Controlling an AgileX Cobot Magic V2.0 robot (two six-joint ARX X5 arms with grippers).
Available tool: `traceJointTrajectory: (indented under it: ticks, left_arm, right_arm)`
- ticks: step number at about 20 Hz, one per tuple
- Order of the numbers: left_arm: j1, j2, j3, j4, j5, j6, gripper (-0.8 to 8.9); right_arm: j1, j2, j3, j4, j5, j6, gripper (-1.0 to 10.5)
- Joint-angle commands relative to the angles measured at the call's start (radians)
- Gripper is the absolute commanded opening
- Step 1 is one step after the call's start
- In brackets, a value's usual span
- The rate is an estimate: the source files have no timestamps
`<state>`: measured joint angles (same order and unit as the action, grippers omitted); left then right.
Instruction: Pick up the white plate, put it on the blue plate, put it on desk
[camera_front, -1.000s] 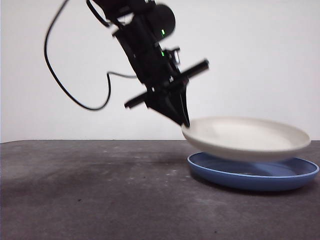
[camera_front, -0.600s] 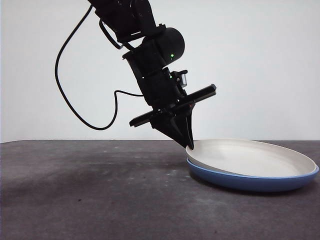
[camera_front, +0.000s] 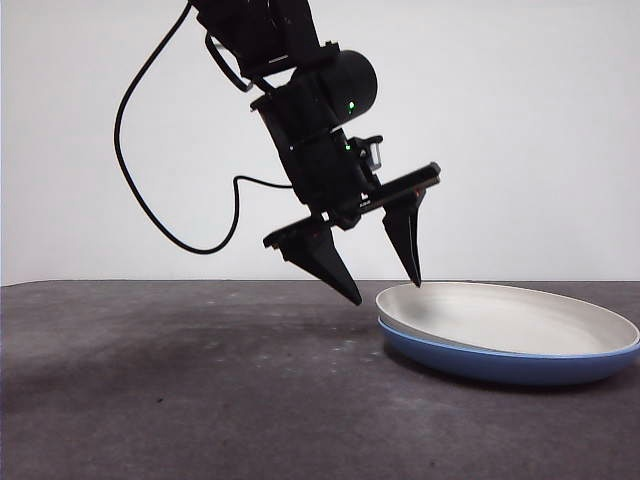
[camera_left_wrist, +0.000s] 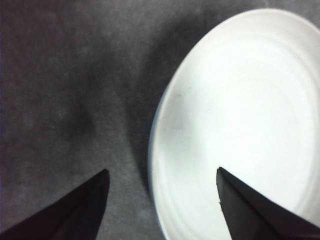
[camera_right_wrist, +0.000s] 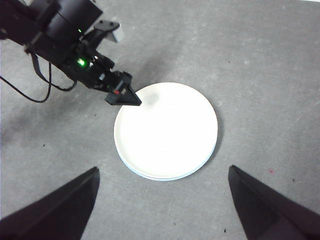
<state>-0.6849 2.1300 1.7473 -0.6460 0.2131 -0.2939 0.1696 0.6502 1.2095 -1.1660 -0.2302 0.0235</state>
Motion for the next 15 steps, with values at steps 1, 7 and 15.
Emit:
traceJointTrajectory:
  ticks: [1,7,15]
  left_arm:
    - [0.002,-0.082,0.032,0.0,0.002,0.041,3.48]
    - [0.068,-0.369,0.031,-0.077,-0.026,0.098,3.43]
    - [0.183,-0.693,-0.119,-0.211,-0.036,0.165,3.43]
  right_arm:
    - [0.003,0.007,0.015,0.004,0.027,0.008,4.1]
    - [0.003,0.015,0.001,0.005,0.049,0.002,4.1]
    - [0.003,0.022,-0.114,0.048,0.047,0.003,4.1]
